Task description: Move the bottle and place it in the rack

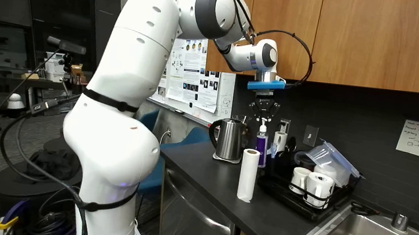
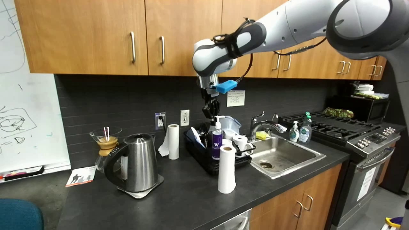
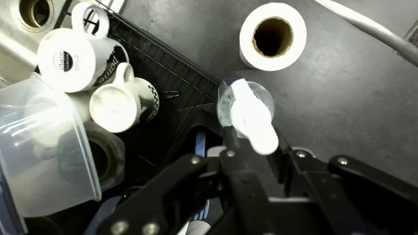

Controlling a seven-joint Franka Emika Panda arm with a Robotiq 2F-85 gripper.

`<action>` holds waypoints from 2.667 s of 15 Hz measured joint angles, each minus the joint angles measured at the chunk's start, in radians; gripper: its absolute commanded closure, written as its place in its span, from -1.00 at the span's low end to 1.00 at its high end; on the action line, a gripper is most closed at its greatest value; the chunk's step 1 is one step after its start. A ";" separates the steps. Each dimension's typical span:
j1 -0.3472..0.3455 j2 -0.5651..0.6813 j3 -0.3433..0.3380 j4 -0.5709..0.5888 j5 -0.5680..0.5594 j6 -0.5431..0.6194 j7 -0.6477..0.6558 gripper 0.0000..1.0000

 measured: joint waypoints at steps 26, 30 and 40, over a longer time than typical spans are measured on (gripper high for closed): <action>0.008 0.059 -0.001 0.108 -0.026 -0.011 0.000 -0.13; 0.010 0.059 -0.001 0.114 -0.026 -0.026 0.000 -0.65; 0.011 0.060 -0.001 0.116 -0.025 -0.030 0.009 -1.00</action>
